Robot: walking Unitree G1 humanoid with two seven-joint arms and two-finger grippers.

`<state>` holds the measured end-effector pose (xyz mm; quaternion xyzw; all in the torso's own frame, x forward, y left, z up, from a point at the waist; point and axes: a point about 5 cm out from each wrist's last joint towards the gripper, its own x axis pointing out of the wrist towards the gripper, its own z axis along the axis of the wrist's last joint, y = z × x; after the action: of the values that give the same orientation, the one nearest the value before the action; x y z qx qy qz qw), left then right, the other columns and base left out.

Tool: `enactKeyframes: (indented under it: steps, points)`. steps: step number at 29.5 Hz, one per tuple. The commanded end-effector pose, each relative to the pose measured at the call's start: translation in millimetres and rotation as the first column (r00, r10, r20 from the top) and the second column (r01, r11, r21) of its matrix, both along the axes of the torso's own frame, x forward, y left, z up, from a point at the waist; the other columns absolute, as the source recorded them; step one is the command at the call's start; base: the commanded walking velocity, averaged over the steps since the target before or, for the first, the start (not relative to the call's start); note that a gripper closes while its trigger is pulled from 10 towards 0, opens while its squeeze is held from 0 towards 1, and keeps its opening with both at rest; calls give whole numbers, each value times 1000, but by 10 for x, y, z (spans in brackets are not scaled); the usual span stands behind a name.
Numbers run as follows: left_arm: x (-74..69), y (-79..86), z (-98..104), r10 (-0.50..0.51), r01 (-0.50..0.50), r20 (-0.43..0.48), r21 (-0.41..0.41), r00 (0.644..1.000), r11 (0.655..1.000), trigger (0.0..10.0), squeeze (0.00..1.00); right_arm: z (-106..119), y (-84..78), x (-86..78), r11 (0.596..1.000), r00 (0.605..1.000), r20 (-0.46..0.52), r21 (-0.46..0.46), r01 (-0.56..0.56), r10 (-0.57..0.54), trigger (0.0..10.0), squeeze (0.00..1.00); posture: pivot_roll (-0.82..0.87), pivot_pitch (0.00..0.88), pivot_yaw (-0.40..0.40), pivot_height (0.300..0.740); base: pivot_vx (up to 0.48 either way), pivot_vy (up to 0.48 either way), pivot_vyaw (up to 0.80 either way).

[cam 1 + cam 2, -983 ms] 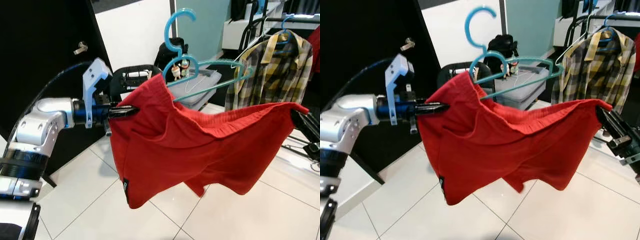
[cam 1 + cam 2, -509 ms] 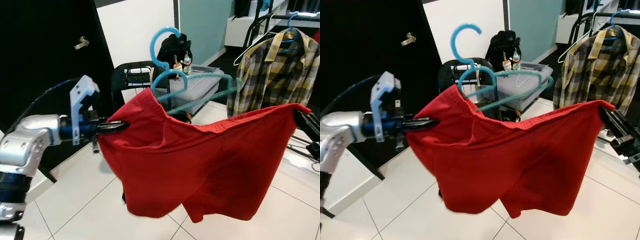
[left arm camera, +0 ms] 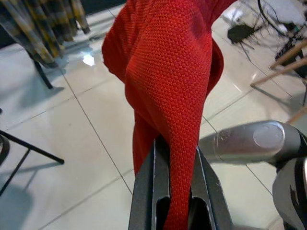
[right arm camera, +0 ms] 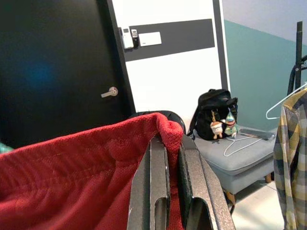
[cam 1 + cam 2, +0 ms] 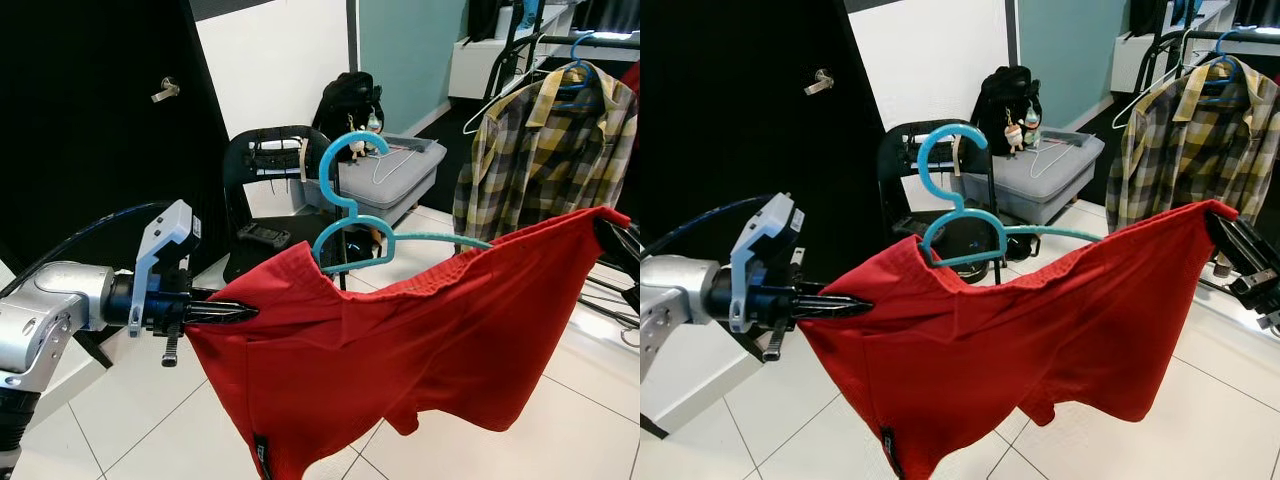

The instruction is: Hang hanger

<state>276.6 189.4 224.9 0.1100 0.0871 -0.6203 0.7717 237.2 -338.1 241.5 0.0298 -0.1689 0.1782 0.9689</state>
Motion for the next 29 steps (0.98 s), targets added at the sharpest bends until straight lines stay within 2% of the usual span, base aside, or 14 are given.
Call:
enactKeyframes:
  steps: [1,4,6,7,9,10,12,13,14,16,17,19,22,29]
  points:
    - [-11,55,-46,24,-23,-20,59,999,998,10000,0,51,40,15,1000,999,35,3,-23,23,0,0,-85,0,92,740,0,0,0]
    - [12,21,-104,36,-34,-28,80,999,996,10000,0,69,115,47,998,997,43,-4,-59,59,0,0,-89,0,97,740,0,0,0]
    - [69,-86,-201,70,-67,-41,89,997,994,10000,0,137,351,136,990,988,73,-12,-138,138,0,0,-94,0,101,740,0,0,0]
    - [69,-86,-201,70,-67,-41,89,997,994,10000,0,137,351,136,990,988,73,-12,-138,138,0,0,-94,0,101,740,0,0,0]
    - [138,-246,-322,124,-119,-60,81,990,990,10000,0,244,679,215,967,961,108,-37,-252,255,0,0,-93,0,98,740,0,0,0]
    - [138,-246,-322,124,-119,-60,81,990,990,10000,0,244,679,215,967,961,108,-37,-252,255,0,0,-93,0,98,740,0,0,0]
    - [222,-365,-401,201,-197,-65,56,977,979,10000,0,323,1025,242,922,914,120,-72,-381,387,0,0,-92,0,96,740,0,0,0]
    - [222,-365,-401,201,-197,-65,56,977,979,10000,0,323,1025,242,922,914,120,-72,-381,387,0,0,-92,0,96,740,0,0,0]
    - [266,-393,-419,243,-241,-66,36,968,970,10000,0,332,1190,236,891,884,112,-91,-445,453,0,0,-93,0,93,740,0,0,0]
    - [266,-393,-419,243,-241,-66,36,968,970,10000,0,332,1190,236,891,884,112,-91,-445,453,0,0,-93,0,93,740,0,0,0]
    - [339,-402,-421,313,-314,-68,-2,947,949,10000,0,304,1399,216,842,839,87,-113,-528,537,0,0,-89,0,87,740,0,0,0]
    - [339,-402,-421,313,-314,-68,-2,947,949,10000,0,304,1399,216,842,839,87,-113,-528,537,0,0,-89,0,87,740,0,0,0]
    - [463,-351,-374,436,-440,-64,-73,898,895,10000,0,201,1583,179,790,792,40,-115,-602,609,0,0,-87,0,84,740,0,0,0]
    - [537,-196,-261,518,-518,-43,-151,854,842,10000,0,39,1566,116,778,792,-79,-153,-609,605,0,0,-91,0,74,740,0,0,0]
